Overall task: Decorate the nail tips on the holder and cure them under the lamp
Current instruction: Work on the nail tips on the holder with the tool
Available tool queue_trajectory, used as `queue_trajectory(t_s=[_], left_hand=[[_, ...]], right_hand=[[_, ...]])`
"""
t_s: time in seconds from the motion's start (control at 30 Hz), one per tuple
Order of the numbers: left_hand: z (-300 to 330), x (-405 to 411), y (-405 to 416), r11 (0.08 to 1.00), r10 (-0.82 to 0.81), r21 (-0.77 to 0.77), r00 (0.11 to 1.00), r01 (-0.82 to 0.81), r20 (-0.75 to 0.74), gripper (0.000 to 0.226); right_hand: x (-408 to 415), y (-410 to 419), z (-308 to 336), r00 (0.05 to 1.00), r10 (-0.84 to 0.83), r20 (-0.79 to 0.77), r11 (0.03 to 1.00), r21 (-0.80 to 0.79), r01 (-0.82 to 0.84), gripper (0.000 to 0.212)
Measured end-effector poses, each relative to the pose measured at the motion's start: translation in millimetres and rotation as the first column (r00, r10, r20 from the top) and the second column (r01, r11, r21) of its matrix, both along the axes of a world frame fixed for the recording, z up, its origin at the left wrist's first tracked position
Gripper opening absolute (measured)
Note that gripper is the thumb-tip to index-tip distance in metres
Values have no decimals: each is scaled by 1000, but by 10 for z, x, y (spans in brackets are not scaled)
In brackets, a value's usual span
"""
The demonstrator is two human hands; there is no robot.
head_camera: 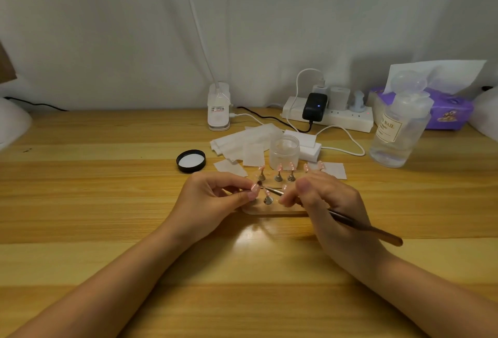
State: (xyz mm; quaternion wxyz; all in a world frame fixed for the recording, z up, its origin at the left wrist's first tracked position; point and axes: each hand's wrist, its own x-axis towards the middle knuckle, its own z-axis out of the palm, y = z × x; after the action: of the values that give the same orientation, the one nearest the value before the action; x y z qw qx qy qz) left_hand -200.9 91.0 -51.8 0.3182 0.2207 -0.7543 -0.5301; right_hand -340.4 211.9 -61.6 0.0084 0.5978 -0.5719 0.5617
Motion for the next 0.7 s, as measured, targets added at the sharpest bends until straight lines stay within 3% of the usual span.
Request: queue_trajectory(t_s=[0.17, 0.4, 0.5, 0.6, 0.7], left_hand=[[7, 0, 4, 999, 34, 11, 999, -34, -14, 15], [36, 15, 21, 997, 49, 68, 998, -46, -35, 16], [31, 21, 21, 996, 55, 74, 997, -52, -45, 15], [31, 27, 29, 999, 31, 45, 999, -29, -43, 11], [32, 34, 30, 1000, 13, -4, 1000, -13, -17, 22]], right_hand=[[13, 22, -13, 993, 117, -22, 993, -25, -118, 54], [23, 58, 34, 961, 76, 268, 997, -47, -66, 43], [26, 39, 62, 983, 17, 184, 999, 30, -23, 42], [28, 35, 65, 994, -20, 111, 998, 67, 13, 27], [24, 47, 65, 997, -35, 76, 997, 76, 29, 27]])
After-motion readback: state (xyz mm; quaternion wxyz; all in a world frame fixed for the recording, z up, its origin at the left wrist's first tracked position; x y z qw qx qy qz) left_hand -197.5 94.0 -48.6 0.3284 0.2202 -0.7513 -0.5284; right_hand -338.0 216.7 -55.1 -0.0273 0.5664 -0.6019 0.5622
